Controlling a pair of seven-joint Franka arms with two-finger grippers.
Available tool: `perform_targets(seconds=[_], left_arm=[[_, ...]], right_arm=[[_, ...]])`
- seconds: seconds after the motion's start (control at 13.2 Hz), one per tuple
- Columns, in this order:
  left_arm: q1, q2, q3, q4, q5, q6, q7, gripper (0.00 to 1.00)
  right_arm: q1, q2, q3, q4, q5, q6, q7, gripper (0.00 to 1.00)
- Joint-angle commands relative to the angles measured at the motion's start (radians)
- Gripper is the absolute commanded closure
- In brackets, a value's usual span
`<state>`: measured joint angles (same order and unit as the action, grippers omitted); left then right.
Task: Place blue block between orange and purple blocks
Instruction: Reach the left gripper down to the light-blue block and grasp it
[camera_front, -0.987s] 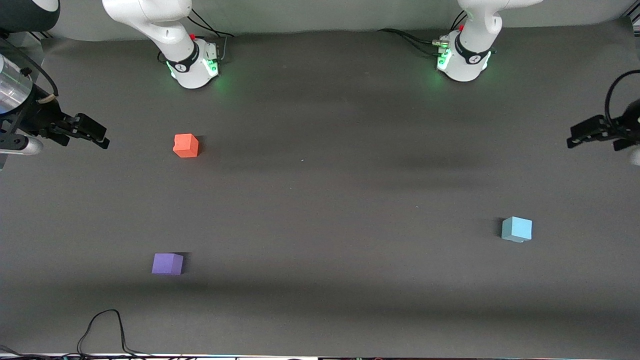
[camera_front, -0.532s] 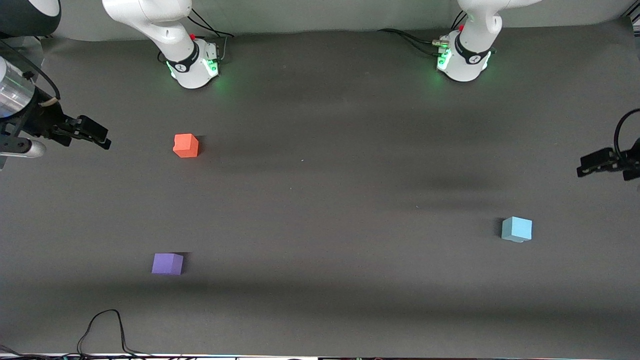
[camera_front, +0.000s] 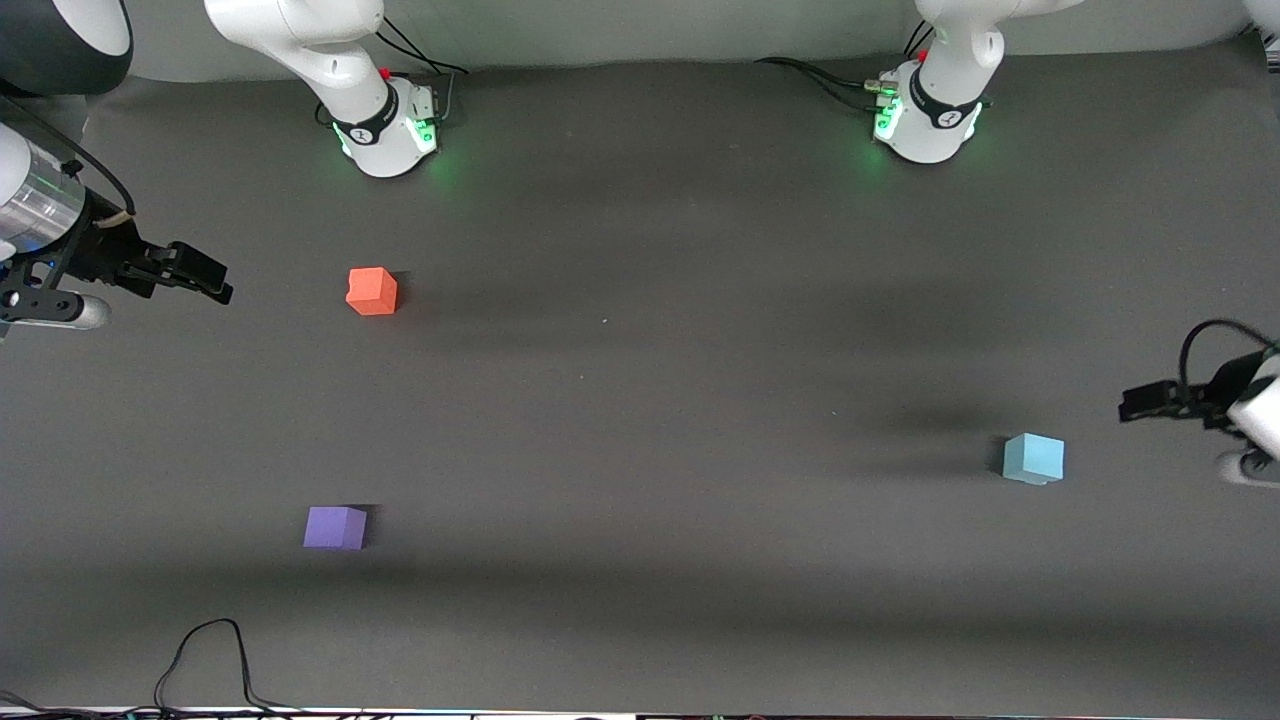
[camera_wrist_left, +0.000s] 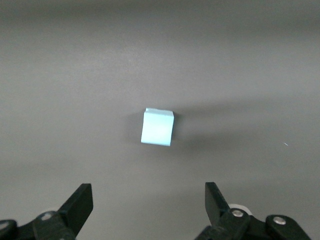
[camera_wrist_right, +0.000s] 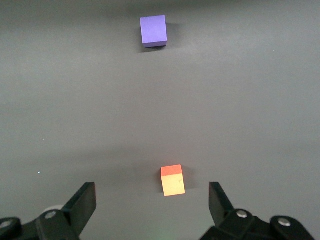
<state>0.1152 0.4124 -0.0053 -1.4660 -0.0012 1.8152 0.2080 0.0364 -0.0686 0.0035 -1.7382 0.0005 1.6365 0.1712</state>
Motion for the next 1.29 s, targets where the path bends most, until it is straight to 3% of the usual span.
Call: perform_targets(seconds=[0.0, 0.23, 0.38, 0.61, 0.91, 1.06, 1.22], left_arm=[[0.000, 0.042, -0.002, -0.118, 0.012, 0.173, 0.014, 0.00], [-0.003, 0.054, -0.002, -0.317, 0.012, 0.454, 0.013, 0.00], [-0.005, 0.095, -0.002, -0.385, 0.012, 0.589, 0.014, 0.00], [-0.012, 0.158, -0.002, -0.390, 0.012, 0.671, 0.013, 0.00], [-0.012, 0.175, -0.002, -0.386, 0.012, 0.682, 0.013, 0.00], [-0.008, 0.175, -0.002, -0.381, 0.012, 0.681, 0.014, 0.37], [-0.003, 0.174, -0.002, -0.379, 0.012, 0.679, 0.014, 0.60]], right_arm=[[0.003, -0.003, -0.005, 0.003, 0.019, 0.019, 0.022, 0.00], [0.002, -0.008, -0.016, 0.005, 0.021, 0.019, 0.022, 0.00], [0.002, -0.004, -0.017, 0.006, 0.027, 0.020, 0.022, 0.00], [0.002, -0.002, -0.017, 0.008, 0.042, 0.026, 0.022, 0.00], [0.003, -0.002, -0.017, 0.005, 0.042, 0.025, 0.022, 0.00], [0.005, 0.000, -0.017, 0.005, 0.042, 0.037, 0.022, 0.00], [0.005, -0.003, -0.017, 0.003, 0.042, 0.037, 0.021, 0.00]])
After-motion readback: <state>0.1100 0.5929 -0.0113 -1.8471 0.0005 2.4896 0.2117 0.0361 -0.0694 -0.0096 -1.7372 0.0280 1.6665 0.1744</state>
